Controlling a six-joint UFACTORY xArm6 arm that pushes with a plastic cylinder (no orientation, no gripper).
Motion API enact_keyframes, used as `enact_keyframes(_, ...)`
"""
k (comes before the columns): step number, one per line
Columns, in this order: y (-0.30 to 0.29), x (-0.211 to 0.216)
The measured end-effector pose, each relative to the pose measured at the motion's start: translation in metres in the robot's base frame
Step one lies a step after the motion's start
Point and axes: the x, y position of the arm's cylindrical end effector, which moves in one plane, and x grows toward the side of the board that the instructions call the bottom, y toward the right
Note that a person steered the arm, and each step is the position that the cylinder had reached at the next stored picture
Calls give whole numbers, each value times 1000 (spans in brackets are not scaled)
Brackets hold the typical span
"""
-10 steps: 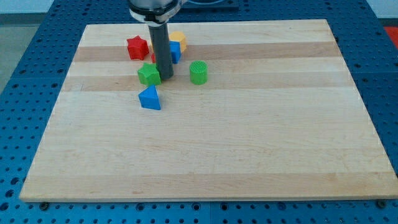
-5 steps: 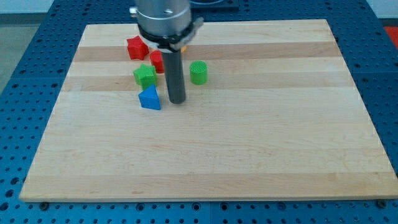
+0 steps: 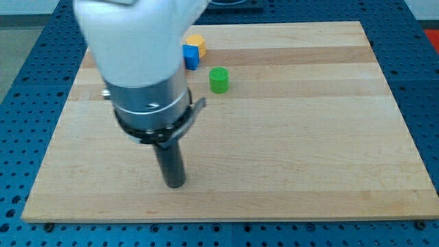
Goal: Point your arm at the bottom of the blue triangle
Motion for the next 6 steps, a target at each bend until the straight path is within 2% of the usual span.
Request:
enact_keyframes(1,-20,-11)
enact_keyframes(2,-23,-49)
enact_keyframes(6,-35,-59)
